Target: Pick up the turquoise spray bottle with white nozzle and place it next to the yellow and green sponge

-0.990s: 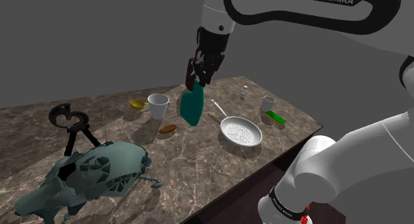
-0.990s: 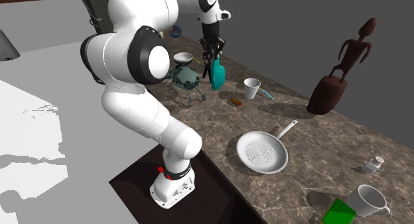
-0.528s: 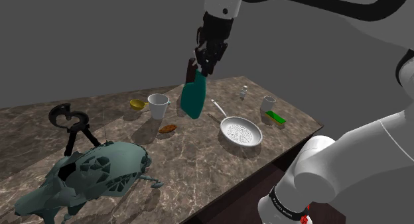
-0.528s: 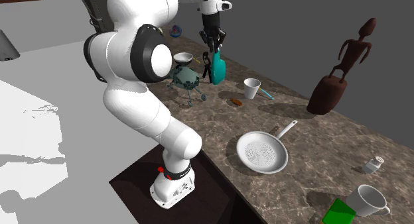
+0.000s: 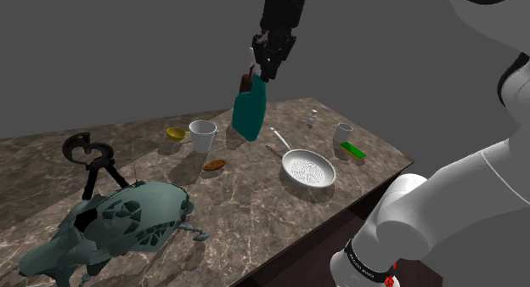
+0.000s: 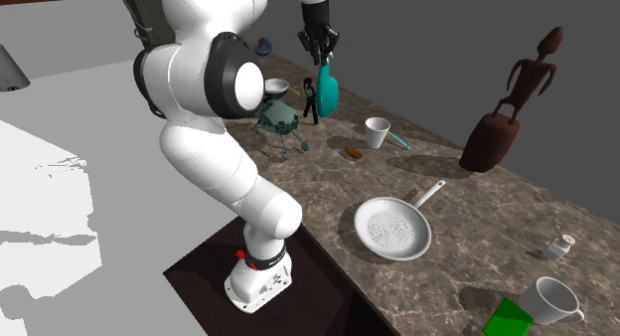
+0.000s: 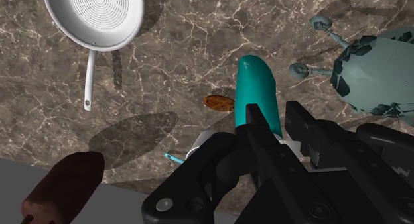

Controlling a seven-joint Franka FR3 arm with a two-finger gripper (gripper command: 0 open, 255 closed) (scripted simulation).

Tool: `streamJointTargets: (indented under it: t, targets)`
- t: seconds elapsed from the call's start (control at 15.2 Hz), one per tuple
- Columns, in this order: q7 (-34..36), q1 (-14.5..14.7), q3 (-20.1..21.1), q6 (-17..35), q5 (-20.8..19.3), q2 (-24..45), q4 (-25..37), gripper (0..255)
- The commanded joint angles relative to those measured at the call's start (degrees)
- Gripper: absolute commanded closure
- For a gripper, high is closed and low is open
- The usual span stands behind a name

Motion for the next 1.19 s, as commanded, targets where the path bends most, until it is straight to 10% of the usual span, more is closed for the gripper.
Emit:
streamJointTargets:
  t: [0.0,1.12]
  targets:
    - [-0.2,-0.1,-0.1,-1.8,-0.2,0.8,2.5,255]
    - [-19.5,-3.9,-15.4,-4.5,-5.0,-12.0,-6.4,255]
